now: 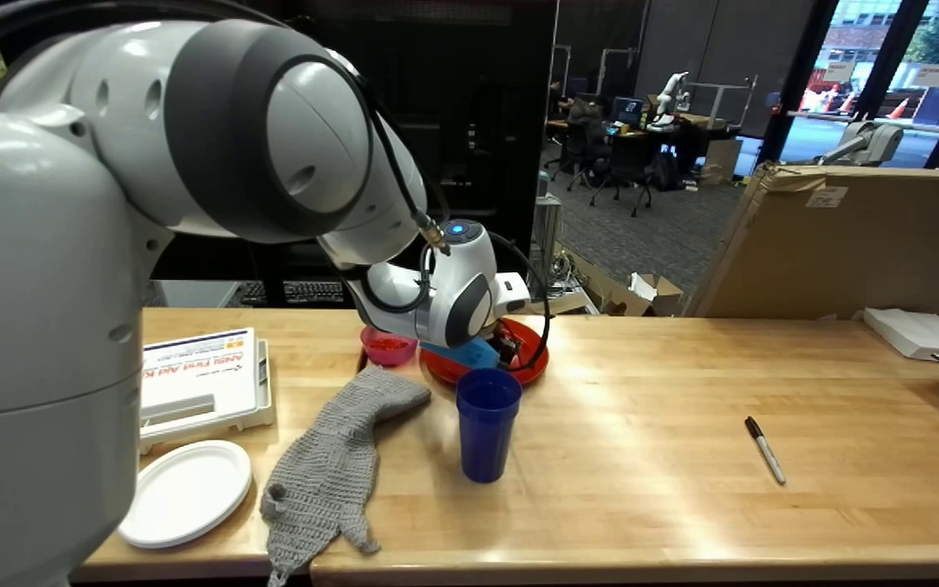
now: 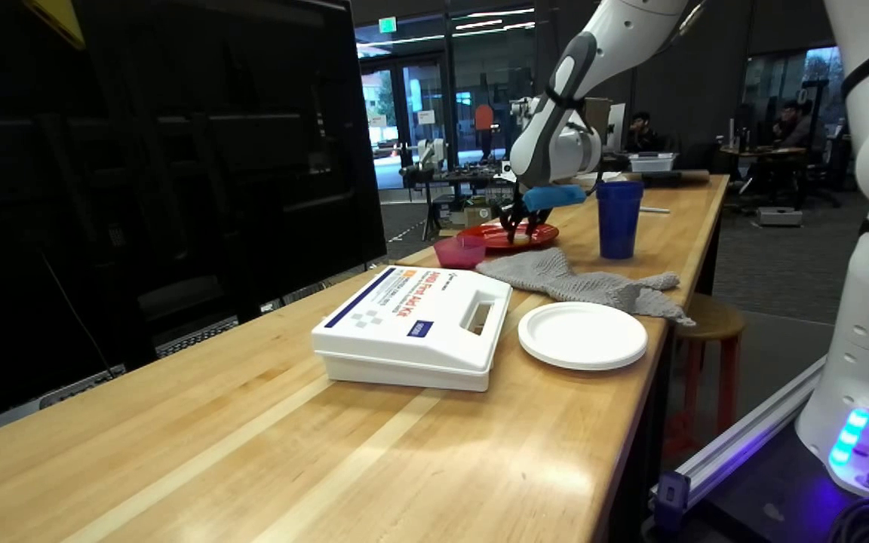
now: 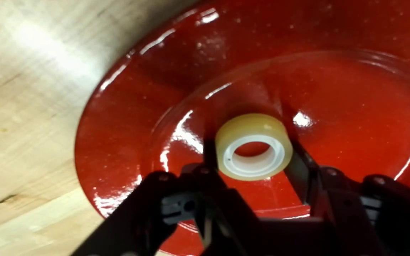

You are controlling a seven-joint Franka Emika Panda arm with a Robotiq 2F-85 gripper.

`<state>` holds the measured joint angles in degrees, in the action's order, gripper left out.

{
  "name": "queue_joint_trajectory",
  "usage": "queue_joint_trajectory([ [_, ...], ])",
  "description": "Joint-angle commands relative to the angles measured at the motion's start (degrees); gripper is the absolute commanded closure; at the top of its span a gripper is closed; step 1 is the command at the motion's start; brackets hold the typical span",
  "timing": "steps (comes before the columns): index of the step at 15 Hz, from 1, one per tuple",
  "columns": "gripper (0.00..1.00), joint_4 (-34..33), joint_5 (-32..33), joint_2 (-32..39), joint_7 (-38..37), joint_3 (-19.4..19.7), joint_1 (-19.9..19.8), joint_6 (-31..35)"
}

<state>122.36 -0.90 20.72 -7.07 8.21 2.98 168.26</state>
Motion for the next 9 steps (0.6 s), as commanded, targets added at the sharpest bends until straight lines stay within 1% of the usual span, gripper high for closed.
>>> queue_joint_trajectory([
  [1,0.75,-0.17,1.95,-0.41,-1.53,0.63,0.59,-1.51],
  [9,0.75,0.89,8.60,-0.06,-4.03,3.81,4.59,-1.36],
])
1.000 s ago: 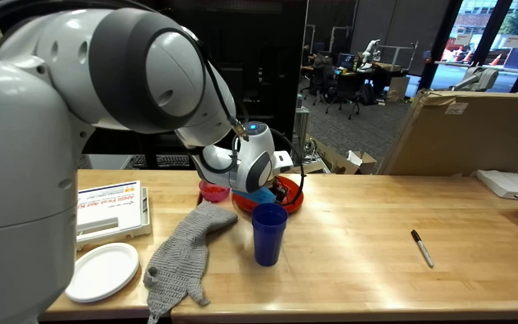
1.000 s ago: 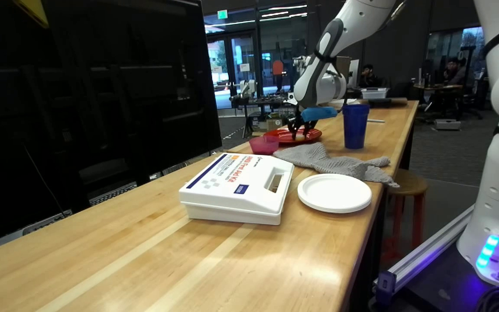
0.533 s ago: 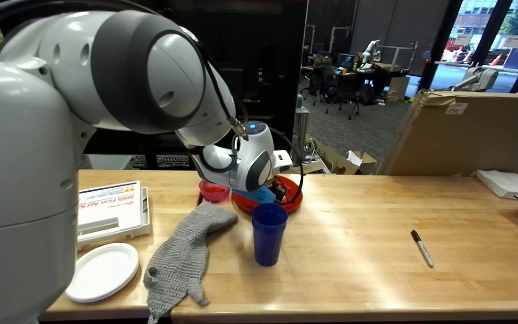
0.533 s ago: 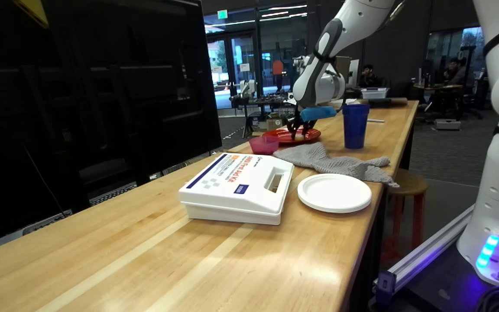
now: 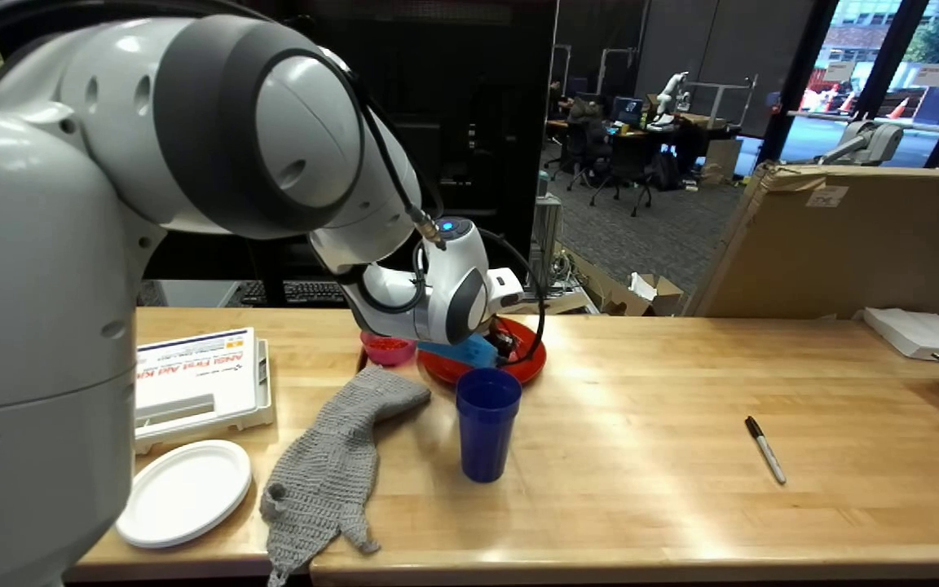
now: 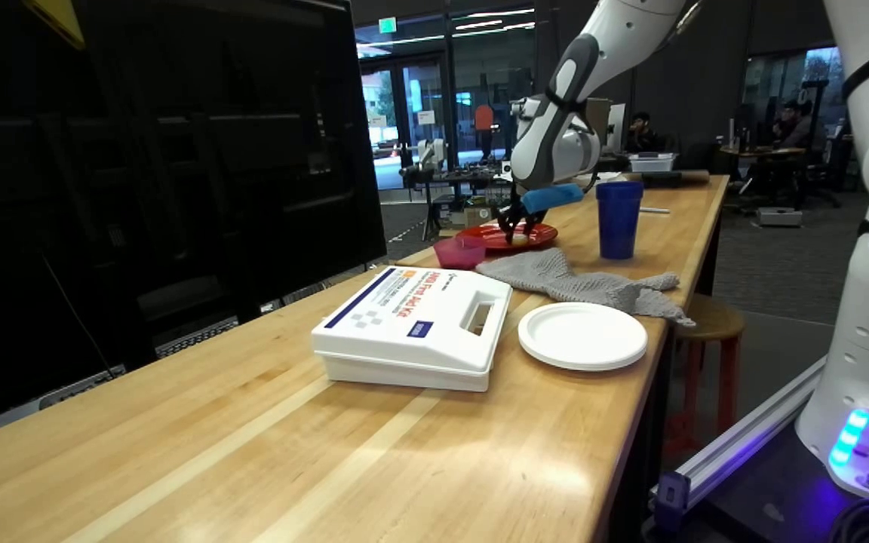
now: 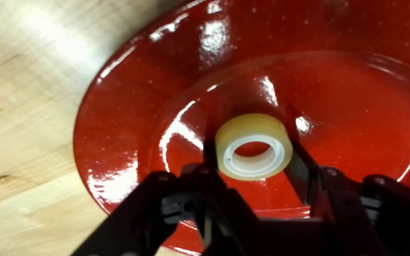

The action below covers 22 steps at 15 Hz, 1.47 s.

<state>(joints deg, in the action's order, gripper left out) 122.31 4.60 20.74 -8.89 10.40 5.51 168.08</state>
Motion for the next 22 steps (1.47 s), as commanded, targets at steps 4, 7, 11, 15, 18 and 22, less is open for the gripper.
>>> queue_joint_trajectory([
  [4,0.75,1.02,5.44,-0.34,-3.16,2.45,3.45,-1.25],
  [7,0.75,1.06,6.28,-0.46,-3.60,2.70,3.91,-1.28],
  [11,0.75,1.09,6.33,-0.90,-3.80,2.94,4.09,-1.90],
  [15,0.75,2.96,6.36,-4.86,-5.17,2.96,4.53,-2.82],
  [18,0.75,5.21,5.58,-8.74,-5.17,2.75,5.43,-2.45],
  [22,0.75,8.58,5.14,-14.96,-5.54,2.08,6.47,-5.36],
])
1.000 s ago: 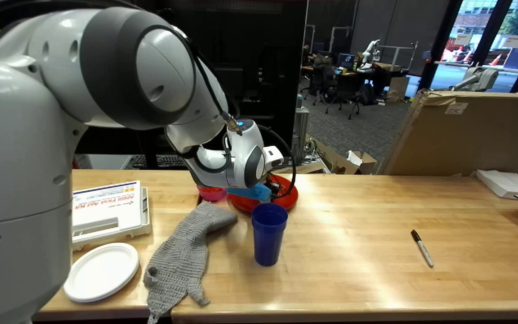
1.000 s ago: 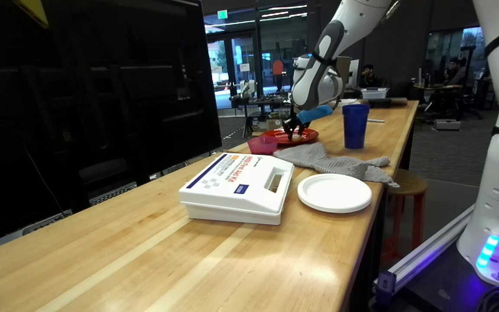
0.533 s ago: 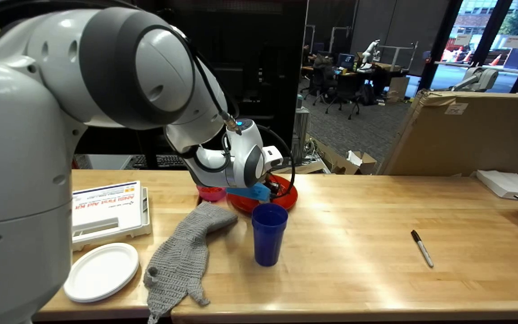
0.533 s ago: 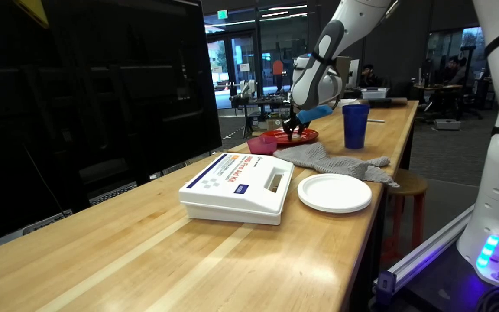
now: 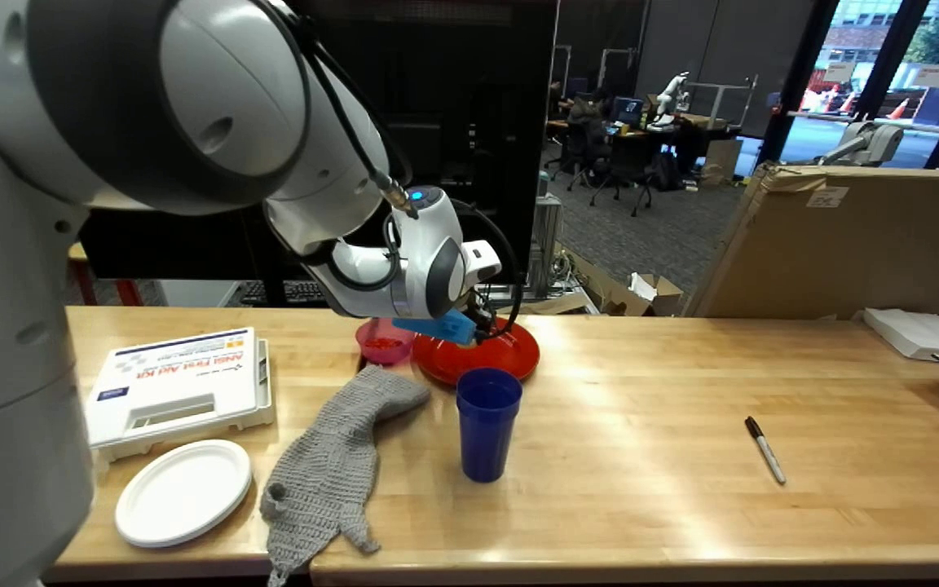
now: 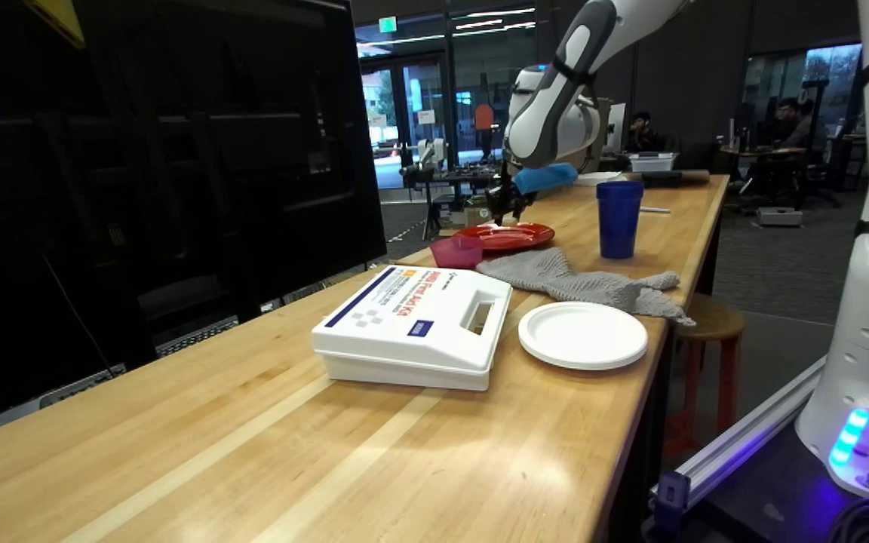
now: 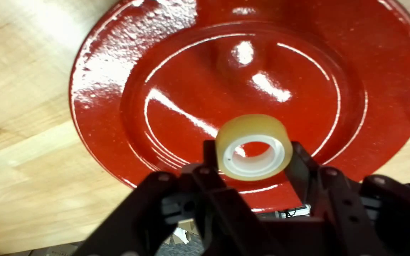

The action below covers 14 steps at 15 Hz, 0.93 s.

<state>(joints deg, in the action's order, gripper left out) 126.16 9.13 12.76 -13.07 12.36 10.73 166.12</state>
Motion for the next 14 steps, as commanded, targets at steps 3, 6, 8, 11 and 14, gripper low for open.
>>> queue_joint_trajectory([
  [3,0.75,8.57,-1.90,-12.72,2.46,-5.86,-2.30,-8.54],
  [6,0.75,13.47,-7.75,-17.58,7.17,-10.66,-3.17,-13.25],
  [8,0.75,16.56,-9.87,-20.59,8.61,-12.80,-2.97,-16.20],
  [11,0.75,20.28,-10.90,-24.66,9.05,-15.03,-2.74,-19.77],
  [14,0.75,23.66,-11.47,-28.70,9.49,-16.28,-2.36,-22.41],
])
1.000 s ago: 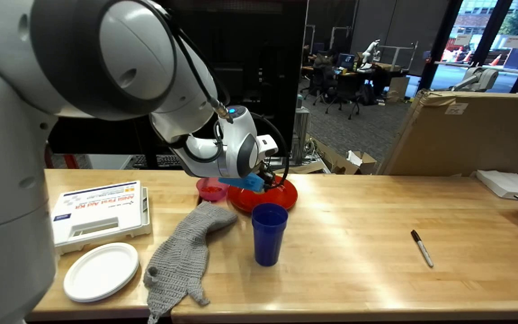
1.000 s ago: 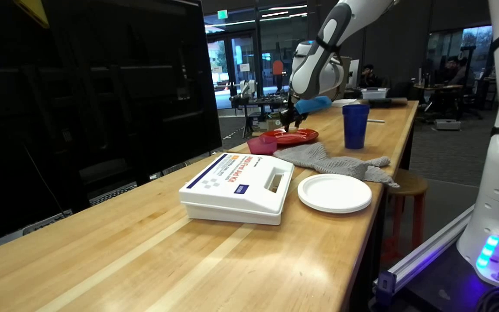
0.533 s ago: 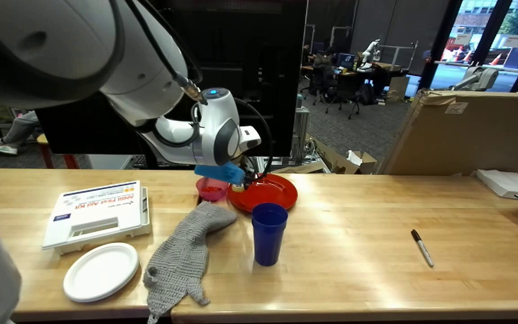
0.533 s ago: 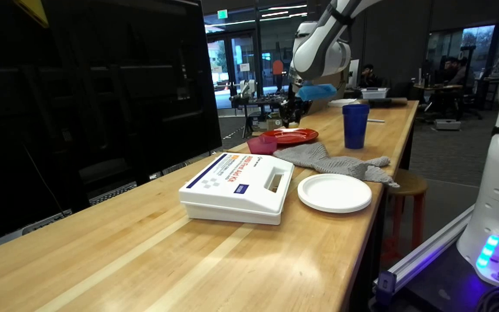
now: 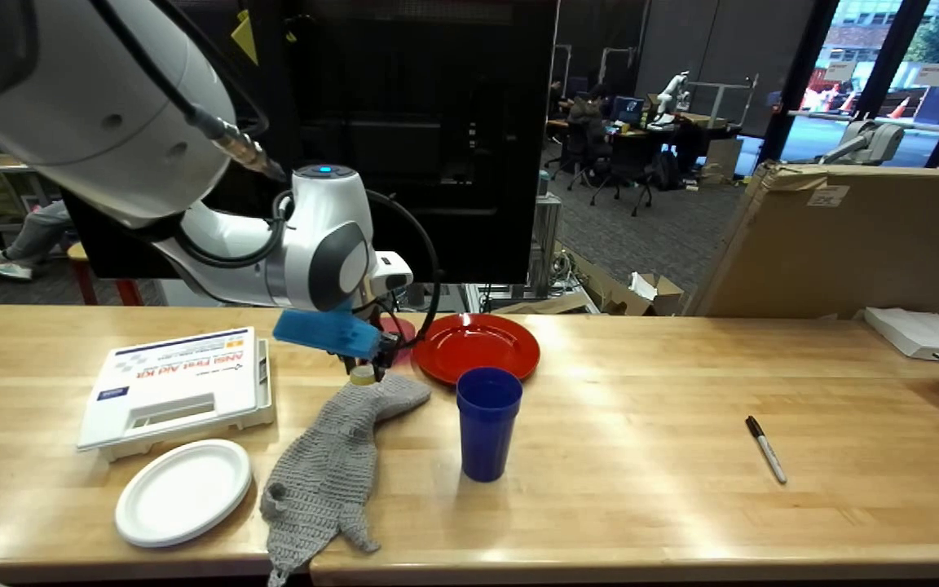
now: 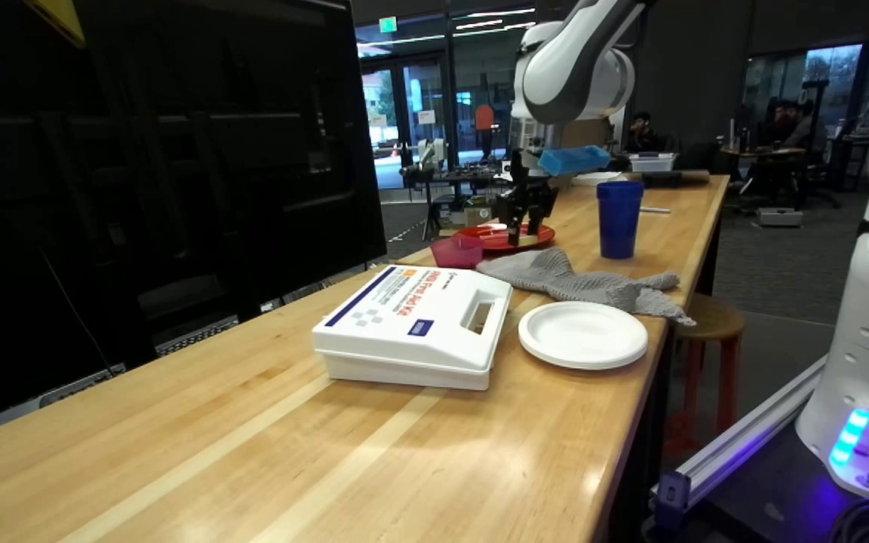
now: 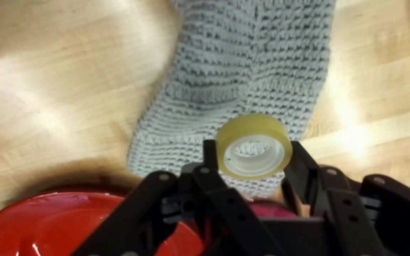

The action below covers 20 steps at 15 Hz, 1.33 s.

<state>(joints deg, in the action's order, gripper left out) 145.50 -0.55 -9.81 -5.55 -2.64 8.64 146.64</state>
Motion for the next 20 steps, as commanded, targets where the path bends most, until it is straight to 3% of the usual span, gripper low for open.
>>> queue_joint_trajectory([
  [1,0.75,5.51,-2.17,-7.79,2.32,-1.52,-0.07,-4.14],
  [11,0.75,14.52,-10.73,-21.35,7.90,-2.39,5.53,-14.99],
  [16,0.75,13.58,-12.47,-22.53,7.82,-3.01,7.66,-18.48],
  [20,0.75,13.55,-12.80,-23.40,7.80,-3.31,8.04,-17.62],
])
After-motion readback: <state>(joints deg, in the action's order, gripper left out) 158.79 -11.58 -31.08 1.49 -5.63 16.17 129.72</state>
